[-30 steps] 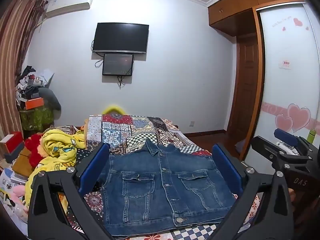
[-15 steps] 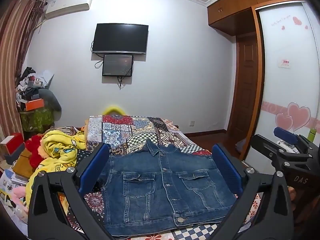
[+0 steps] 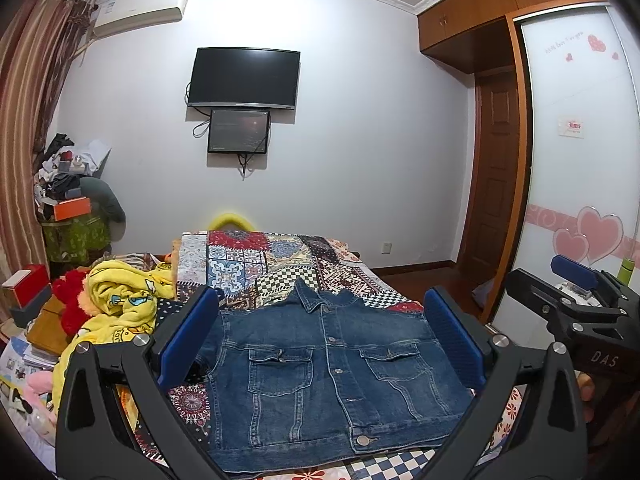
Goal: Fold large clothes
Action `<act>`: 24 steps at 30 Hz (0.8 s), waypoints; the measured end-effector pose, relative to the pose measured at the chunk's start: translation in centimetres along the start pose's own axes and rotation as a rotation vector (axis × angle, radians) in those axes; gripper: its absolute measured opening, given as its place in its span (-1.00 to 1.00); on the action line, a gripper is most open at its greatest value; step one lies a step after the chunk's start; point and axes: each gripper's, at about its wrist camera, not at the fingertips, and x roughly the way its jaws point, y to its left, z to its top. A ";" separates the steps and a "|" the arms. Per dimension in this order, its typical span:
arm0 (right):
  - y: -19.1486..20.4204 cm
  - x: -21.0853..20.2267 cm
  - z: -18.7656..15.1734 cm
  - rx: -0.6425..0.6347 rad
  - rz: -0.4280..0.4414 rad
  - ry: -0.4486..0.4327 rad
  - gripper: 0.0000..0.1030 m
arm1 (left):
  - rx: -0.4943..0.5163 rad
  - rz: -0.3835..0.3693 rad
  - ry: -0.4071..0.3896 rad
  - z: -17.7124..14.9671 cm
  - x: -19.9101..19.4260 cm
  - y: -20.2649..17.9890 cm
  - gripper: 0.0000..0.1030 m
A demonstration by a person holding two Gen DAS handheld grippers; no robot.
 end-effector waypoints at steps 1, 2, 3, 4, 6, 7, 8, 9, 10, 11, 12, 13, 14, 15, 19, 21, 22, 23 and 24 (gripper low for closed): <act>0.1 0.0 0.0 -0.001 -0.001 0.000 1.00 | -0.001 0.000 0.001 0.0 0.0 0.0 1.00; 0.0 0.1 0.1 -0.001 -0.001 0.000 1.00 | -0.002 0.000 0.002 0.0 0.0 0.0 1.00; 0.0 0.1 0.1 -0.001 -0.001 0.000 1.00 | -0.002 0.001 0.003 0.0 0.0 0.0 1.00; 0.0 0.1 0.1 0.000 0.001 0.000 1.00 | -0.003 0.002 0.004 0.0 0.0 0.0 1.00; 0.1 0.1 0.1 -0.001 -0.001 0.000 1.00 | -0.006 0.005 0.005 -0.2 0.4 0.3 1.00; 0.0 0.1 0.1 -0.002 -0.001 0.000 1.00 | -0.007 0.006 0.005 -0.1 0.4 0.3 1.00; 0.0 0.1 0.1 -0.002 -0.001 -0.001 1.00 | -0.008 0.006 0.005 -0.2 0.4 0.3 1.00; 0.0 0.1 0.0 -0.001 0.000 -0.001 1.00 | -0.009 0.006 0.005 -0.1 0.4 0.4 1.00; 0.1 0.1 0.0 -0.001 0.000 -0.001 1.00 | -0.010 0.006 0.005 -0.1 0.5 0.4 1.00; 0.1 0.1 0.0 -0.001 0.000 -0.001 1.00 | -0.010 0.007 0.005 -0.1 0.5 0.4 1.00; 0.1 0.1 0.1 -0.001 -0.001 -0.001 1.00 | -0.010 0.007 0.004 -0.1 0.5 0.4 1.00; -0.1 -0.1 0.3 -0.001 -0.001 -0.001 1.00 | -0.011 0.006 0.004 -0.1 0.5 0.4 1.00; -0.1 -0.1 0.3 -0.001 0.000 -0.001 1.00 | -0.013 0.005 0.005 0.0 0.6 0.4 1.00; -0.1 -0.1 0.2 0.000 -0.001 -0.001 1.00 | -0.012 0.003 0.007 -0.2 0.6 0.4 1.00; -0.1 -0.1 0.2 -0.001 -0.001 -0.002 1.00 | -0.010 0.002 0.010 -0.2 0.5 0.3 1.00; -0.1 -0.1 0.2 -0.001 0.000 -0.002 1.00 | -0.011 0.001 0.011 -0.2 0.6 0.3 1.00; -0.1 -0.1 0.2 -0.001 0.000 -0.002 1.00 | -0.011 0.001 0.011 -0.2 0.6 0.3 1.00; 0.0 0.0 0.2 -0.001 0.000 0.000 1.00 | -0.011 0.000 0.012 -0.2 0.6 0.2 1.00; 0.0 -0.1 0.2 -0.003 0.001 0.001 1.00 | -0.011 0.000 0.012 -0.2 0.7 0.2 1.00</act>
